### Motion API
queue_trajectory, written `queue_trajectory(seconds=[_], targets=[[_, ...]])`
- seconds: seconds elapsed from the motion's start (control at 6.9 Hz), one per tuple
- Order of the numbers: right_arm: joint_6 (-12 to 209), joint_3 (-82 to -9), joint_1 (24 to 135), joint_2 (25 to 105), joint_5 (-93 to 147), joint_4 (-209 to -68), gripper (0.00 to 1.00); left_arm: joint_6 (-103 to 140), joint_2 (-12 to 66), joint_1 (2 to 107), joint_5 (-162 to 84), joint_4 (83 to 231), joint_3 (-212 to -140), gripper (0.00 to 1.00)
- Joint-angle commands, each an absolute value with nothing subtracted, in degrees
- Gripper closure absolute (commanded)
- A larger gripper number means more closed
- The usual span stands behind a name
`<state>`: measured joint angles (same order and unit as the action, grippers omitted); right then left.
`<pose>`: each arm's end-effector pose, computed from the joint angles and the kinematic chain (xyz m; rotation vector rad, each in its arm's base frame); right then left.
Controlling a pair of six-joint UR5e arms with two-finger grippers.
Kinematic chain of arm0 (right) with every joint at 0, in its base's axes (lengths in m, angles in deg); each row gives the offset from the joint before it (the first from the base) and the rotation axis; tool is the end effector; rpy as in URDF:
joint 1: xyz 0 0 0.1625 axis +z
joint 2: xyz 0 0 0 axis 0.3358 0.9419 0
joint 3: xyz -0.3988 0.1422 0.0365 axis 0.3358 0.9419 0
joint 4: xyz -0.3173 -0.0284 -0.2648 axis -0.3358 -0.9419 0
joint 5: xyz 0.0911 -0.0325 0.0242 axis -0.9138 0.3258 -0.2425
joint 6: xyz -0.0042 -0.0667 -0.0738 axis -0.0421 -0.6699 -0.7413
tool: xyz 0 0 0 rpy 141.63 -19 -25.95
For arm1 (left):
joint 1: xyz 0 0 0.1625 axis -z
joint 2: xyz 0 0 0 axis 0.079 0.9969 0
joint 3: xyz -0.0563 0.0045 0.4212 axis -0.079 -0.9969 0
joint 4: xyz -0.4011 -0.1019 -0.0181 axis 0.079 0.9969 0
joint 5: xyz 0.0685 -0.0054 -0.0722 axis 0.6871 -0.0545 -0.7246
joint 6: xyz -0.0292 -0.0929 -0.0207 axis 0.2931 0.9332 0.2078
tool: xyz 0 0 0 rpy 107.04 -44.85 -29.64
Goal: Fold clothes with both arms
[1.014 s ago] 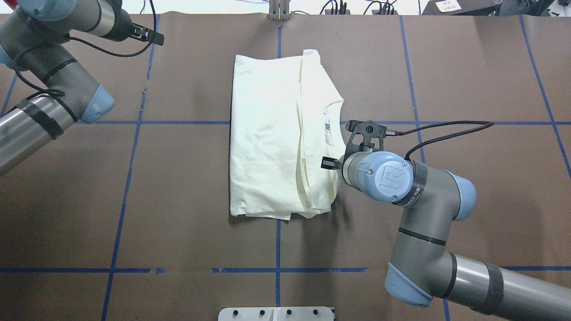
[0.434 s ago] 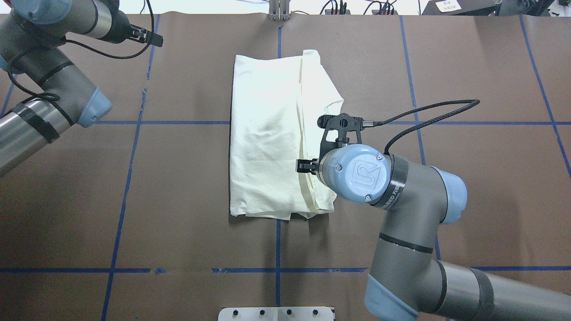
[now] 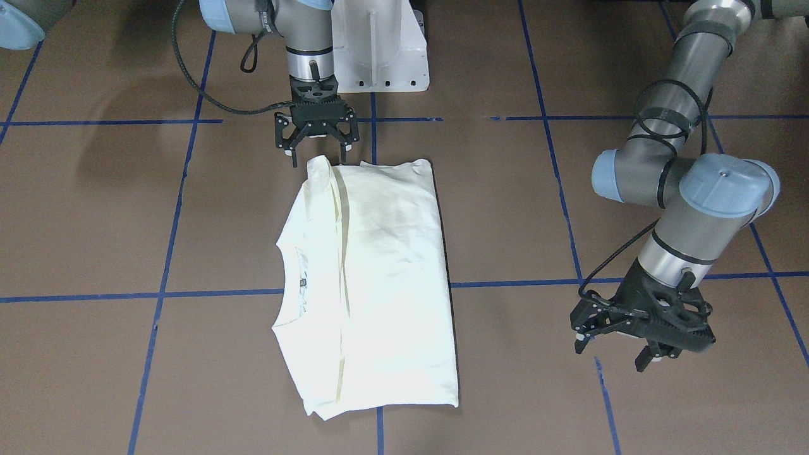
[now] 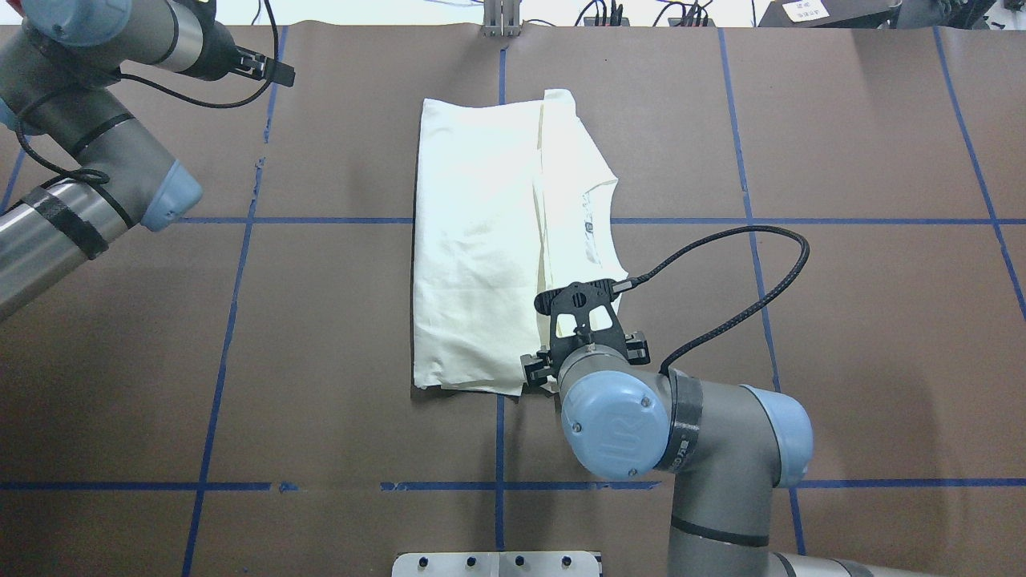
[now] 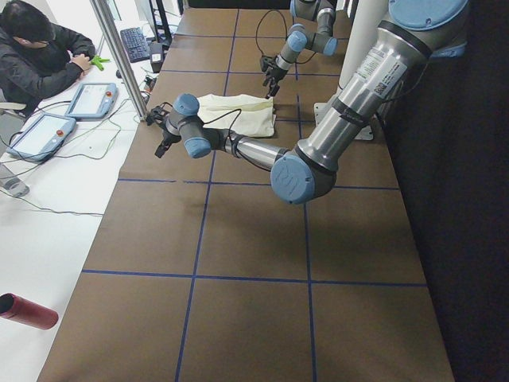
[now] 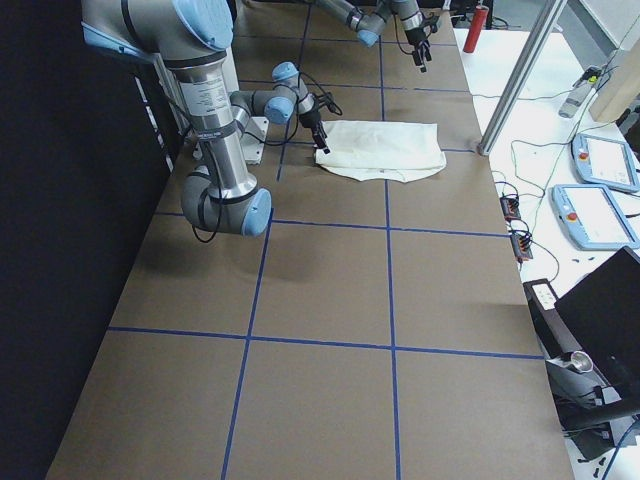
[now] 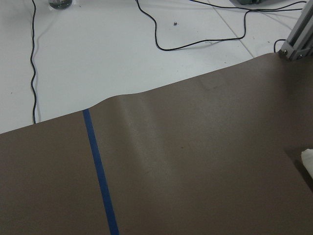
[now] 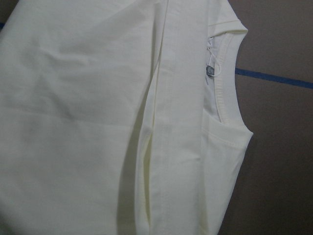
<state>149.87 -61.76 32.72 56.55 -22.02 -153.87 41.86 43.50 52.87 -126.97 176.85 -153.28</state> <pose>-0.5514 -0.2970 0.2414 0.5242 -0.6564 -0.0255 0.3253 -0.6946 0.3716 0.6692 0.8492 0.0938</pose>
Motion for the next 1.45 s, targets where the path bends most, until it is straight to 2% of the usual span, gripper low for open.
queue_trajectory(seconds=[0.0, 0.29, 1.16, 1.3], targets=[[145.9, -61.6, 30.8, 57.2, -19.0, -153.9, 0.45, 42.2, 43.4, 52.6, -127.0, 176.9, -153.3, 0.0], [143.0, -61.2, 30.7, 57.4, -18.8, -154.0, 0.51, 42.2, 43.4, 52.4, -127.0, 177.0, -153.3, 0.0], [140.8, -61.2, 29.4, 57.4, -19.5, -153.7, 0.53, 42.2, 43.3, 52.2, -127.0, 176.9, -153.2, 0.0], [140.8, -61.2, 29.4, 57.3, -19.4, -153.7, 0.59, 42.4, 43.2, 51.9, -127.0, 177.0, -153.2, 0.0]])
